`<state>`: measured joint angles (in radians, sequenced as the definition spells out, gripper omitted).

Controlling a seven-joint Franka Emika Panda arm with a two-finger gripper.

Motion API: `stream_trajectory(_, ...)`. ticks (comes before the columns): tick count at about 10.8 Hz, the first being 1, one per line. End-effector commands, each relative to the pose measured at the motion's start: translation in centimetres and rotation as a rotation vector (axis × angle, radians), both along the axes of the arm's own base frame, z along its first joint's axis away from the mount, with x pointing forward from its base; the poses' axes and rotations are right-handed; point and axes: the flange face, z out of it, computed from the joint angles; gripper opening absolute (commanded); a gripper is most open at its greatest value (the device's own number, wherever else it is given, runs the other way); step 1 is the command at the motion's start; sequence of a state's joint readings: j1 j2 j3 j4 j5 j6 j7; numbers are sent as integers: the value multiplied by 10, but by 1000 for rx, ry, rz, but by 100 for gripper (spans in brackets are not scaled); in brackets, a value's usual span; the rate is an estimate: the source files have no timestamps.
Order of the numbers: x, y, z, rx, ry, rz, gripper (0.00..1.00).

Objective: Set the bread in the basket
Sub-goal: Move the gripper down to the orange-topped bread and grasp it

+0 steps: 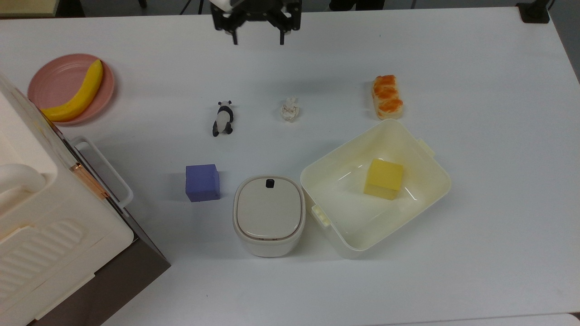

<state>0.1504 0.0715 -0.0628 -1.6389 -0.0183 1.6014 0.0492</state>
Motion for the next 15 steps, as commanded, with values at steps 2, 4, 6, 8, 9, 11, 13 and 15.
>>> stream_trajectory(2,4,21,-28,14,0,44,84)
stream_trajectory(4,-1,35,-41,12,26,80,84)
stream_trajectory(6,-12,65,-65,6,77,133,84)
stream_trajectory(8,-18,127,-115,10,148,173,83)
stream_trajectory(9,-21,160,-135,16,154,164,81)
stream_trajectory(11,-37,220,-156,15,149,135,80)
stream_trajectory(13,-43,267,-179,13,94,59,80)
stream_trajectory(15,-48,300,-183,21,31,10,81)
